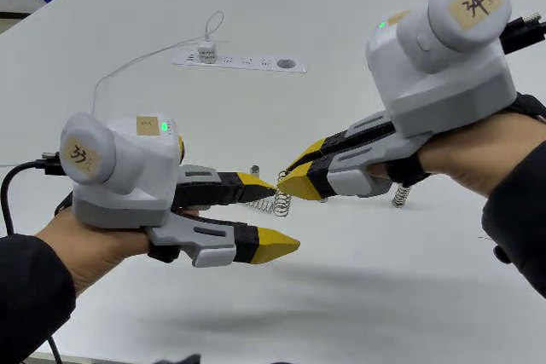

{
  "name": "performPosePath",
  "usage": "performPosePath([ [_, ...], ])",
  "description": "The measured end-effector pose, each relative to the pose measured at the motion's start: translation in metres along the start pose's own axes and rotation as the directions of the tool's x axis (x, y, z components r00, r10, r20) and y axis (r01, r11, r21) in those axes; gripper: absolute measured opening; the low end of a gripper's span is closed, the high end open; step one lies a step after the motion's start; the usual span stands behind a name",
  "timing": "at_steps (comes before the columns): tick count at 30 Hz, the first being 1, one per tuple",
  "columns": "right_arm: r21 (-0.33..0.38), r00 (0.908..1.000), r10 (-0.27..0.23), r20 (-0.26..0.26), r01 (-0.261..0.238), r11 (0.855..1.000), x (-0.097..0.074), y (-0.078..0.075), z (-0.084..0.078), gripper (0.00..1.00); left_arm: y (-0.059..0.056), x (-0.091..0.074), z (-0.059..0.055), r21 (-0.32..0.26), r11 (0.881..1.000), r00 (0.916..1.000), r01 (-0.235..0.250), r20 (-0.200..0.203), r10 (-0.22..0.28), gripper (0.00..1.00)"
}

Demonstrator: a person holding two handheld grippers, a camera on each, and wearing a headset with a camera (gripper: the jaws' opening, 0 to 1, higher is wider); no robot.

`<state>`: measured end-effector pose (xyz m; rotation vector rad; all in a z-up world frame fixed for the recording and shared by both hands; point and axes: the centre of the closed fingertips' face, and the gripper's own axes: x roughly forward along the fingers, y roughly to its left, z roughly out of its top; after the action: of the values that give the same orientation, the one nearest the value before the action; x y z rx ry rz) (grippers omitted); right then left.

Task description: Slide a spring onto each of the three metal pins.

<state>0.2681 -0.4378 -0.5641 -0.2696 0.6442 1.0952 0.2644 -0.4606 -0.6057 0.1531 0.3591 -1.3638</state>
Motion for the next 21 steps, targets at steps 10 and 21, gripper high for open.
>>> performPosePath([
  [10, -0.019, 0.9999, 0.007, -0.008, -0.007, 1.0, 0.0025, 0.0038, 0.0004, 0.12, -0.0052, 0.0007, 0.0054, 0.049, 0.999, 0.9994, 0.018, 0.029, -0.02, 0.13],
  [21, -0.061, 0.9998, 0.004, -0.018, -0.005, 0.998, 0.0074, 0.0062, -0.001, 0.12, -0.0062, 0.0005, 0.0087, 0.055, 0.998, 0.9988, 0.02, 0.044, -0.022, 0.11],
])
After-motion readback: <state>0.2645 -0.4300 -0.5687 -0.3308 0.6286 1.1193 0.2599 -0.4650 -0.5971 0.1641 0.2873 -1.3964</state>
